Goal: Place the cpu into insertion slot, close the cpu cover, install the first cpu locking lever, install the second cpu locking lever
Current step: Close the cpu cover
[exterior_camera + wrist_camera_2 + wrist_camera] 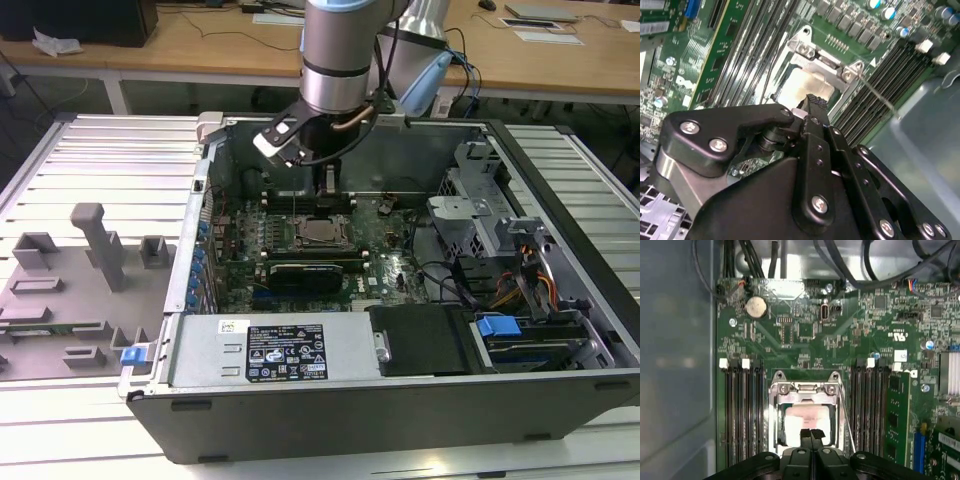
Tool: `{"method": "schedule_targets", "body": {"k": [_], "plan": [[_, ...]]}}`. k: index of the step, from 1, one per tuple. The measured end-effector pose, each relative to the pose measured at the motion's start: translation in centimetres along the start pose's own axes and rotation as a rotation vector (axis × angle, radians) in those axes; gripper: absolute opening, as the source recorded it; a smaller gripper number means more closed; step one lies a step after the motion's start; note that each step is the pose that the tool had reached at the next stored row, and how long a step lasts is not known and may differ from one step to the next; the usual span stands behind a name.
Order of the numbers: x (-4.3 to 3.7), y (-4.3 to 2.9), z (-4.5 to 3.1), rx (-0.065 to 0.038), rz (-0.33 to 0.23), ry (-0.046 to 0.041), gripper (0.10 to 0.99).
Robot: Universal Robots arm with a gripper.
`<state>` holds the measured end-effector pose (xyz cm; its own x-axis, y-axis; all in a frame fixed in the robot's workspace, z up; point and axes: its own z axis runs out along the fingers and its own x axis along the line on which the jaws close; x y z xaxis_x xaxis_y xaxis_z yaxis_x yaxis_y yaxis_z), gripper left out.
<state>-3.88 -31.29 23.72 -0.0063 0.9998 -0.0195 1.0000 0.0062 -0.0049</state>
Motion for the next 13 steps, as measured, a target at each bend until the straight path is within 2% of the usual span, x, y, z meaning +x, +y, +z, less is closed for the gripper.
{"method": "schedule_targets", "body": {"k": [2, 5, 8, 10, 11, 13], "plan": [[-0.04, -0.50, 0.42, 0.000, 0.000, 0.0000, 0.106], [-0.09, -0.77, 0.74, 0.000, 0.000, 0.0000, 0.106], [-0.09, -0.77, 0.74, 0.000, -0.002, -0.0002, 0.106], [-0.09, -0.77, 0.74, 0.000, -0.024, -0.0004, 0.106], [-0.09, -0.77, 0.75, -0.001, -0.062, -0.0005, 0.106], [-0.09, -0.77, 0.75, -0.002, -0.098, -0.0007, 0.106]]}}
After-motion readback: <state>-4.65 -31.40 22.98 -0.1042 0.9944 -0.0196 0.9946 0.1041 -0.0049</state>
